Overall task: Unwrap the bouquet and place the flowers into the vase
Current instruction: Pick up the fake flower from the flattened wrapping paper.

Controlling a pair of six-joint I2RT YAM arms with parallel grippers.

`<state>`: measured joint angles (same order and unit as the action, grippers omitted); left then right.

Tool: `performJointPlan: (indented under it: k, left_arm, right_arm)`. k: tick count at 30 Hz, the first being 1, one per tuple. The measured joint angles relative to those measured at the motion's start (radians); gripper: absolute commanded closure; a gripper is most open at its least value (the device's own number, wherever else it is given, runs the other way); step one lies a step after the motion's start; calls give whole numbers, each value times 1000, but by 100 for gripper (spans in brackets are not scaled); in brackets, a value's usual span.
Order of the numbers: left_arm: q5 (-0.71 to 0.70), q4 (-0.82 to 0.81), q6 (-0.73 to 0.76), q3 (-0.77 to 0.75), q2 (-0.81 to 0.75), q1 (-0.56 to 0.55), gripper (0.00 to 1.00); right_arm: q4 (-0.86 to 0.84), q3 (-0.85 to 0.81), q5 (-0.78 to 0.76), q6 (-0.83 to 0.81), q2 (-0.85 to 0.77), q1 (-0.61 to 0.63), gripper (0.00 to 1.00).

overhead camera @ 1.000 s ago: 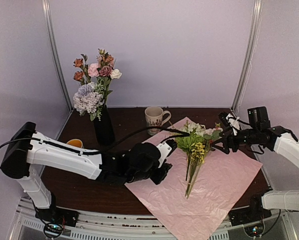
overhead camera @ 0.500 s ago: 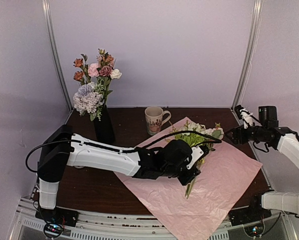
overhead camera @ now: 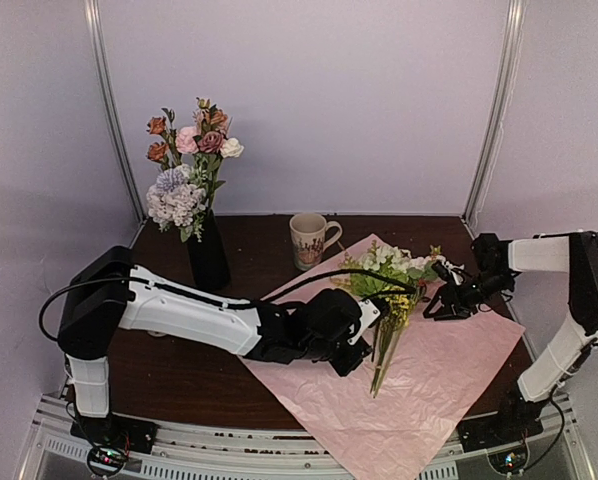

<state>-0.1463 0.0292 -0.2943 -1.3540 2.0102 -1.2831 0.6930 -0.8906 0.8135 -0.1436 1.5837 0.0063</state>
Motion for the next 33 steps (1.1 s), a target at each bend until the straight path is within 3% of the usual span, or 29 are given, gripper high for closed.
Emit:
performJointPlan:
  k: [11, 33]
  left_arm:
    - [-72, -18, -49, 83, -90, 15, 69]
    - [-134, -29, -64, 143, -140, 14, 68]
  right_arm:
    - [-45, 8, 86, 52, 69, 137, 65]
    - [-192, 35, 183, 133, 225, 139, 82]
